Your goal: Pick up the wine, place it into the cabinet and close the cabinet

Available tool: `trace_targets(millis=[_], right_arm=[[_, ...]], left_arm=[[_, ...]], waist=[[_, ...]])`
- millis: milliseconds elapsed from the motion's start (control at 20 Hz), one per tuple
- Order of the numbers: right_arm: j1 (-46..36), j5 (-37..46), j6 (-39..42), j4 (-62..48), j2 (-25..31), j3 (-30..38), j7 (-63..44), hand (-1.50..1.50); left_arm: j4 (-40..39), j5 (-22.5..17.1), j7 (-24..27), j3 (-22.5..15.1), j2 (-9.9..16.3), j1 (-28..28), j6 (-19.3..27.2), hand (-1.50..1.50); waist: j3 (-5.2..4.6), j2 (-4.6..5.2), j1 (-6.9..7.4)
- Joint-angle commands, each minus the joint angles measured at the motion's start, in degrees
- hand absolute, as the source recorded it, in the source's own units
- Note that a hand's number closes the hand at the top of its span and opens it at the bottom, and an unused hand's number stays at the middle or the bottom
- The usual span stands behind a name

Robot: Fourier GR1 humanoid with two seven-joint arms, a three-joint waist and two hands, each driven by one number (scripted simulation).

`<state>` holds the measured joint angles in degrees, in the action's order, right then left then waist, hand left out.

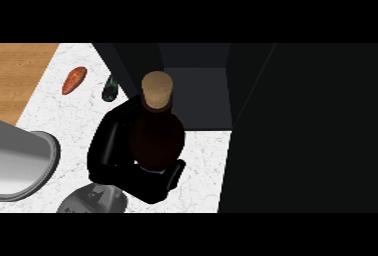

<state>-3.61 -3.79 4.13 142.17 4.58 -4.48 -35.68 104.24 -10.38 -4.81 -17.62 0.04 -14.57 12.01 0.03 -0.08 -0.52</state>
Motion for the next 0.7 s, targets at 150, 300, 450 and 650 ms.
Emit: trace_targets(millis=[150,300,450,650], right_arm=[[3.23,0.21,-0.28,4.97,-2.19,-4.33,-0.65,-1.5],[3.04,-3.27,0.89,3.67,-1.2,-0.51,0.59,-1.5],[-2.07,-4.96,-0.22,5.31,0.28,1.11,-5.19,-1.5],[5.83,-0.91,1.02,4.91,-2.42,-3.66,0.54,-1.5]], left_arm=[[-7.75,0.9,3.24,-7.58,-0.03,-8.23,11.61,1.5],[-4.81,2.07,-2.25,-11.51,-0.03,-12.41,19.68,1.5],[-9.74,0.8,1.4,-5.75,-0.03,-12.94,14.46,1.5],[-14.18,1.23,0.54,-8.36,-0.03,-18.5,20.83,1.5]], waist=[[-0.03,0.06,-0.14],[0.0,0.0,-0.05],[-0.04,0.07,0.11],[0.0,0.04,-0.21]])
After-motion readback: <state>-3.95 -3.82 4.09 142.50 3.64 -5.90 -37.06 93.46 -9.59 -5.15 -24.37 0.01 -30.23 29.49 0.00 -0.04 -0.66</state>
